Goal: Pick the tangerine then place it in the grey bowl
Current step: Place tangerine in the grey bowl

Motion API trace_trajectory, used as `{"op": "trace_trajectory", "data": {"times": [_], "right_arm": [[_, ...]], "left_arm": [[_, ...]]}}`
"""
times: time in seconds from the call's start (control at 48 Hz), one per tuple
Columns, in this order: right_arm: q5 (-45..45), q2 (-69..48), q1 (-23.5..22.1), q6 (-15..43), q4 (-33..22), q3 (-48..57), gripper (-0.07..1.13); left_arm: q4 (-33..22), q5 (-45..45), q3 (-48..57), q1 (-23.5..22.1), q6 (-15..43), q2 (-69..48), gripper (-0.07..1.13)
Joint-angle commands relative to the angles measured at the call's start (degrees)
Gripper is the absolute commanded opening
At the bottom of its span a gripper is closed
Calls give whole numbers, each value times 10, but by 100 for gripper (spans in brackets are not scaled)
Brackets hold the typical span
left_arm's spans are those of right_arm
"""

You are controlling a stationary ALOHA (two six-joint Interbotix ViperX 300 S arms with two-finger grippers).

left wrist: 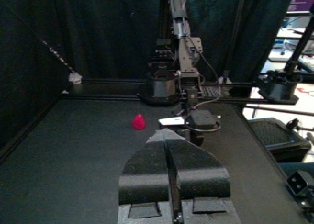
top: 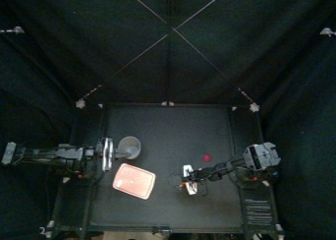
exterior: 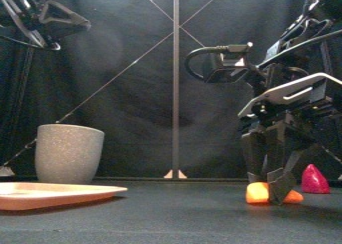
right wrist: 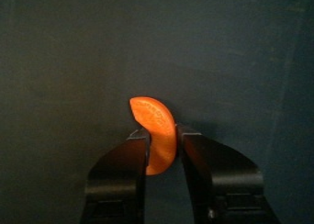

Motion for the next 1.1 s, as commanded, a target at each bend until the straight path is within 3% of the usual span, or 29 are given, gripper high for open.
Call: {"op": "trace_trajectory", "data": {"times": [0.021, 0.25, 0.521, 0.708, 0.896, 1.104], "right_arm": [[-1, -2, -3, -1, -3, -10, 47], [1, -16, -6, -1, -25, -54, 47], [-22, -30, -61, 0, -98, -157, 47], [-146, 3, -123, 8, -143, -217, 47], [-286, 55, -175, 9, -138, -269, 47], [-338, 129, -201, 9, -118, -340, 47]], "left_arm": [[0, -4, -7, -2, -1, 2, 2], [-1, -4, -7, -2, 0, 2, 2], [4, -4, -9, -2, 3, -7, 2], [6, -17, -5, -2, 3, -18, 2], [11, -20, -5, -2, 3, -19, 2], [17, -21, -5, -2, 3, -20, 2]]}}
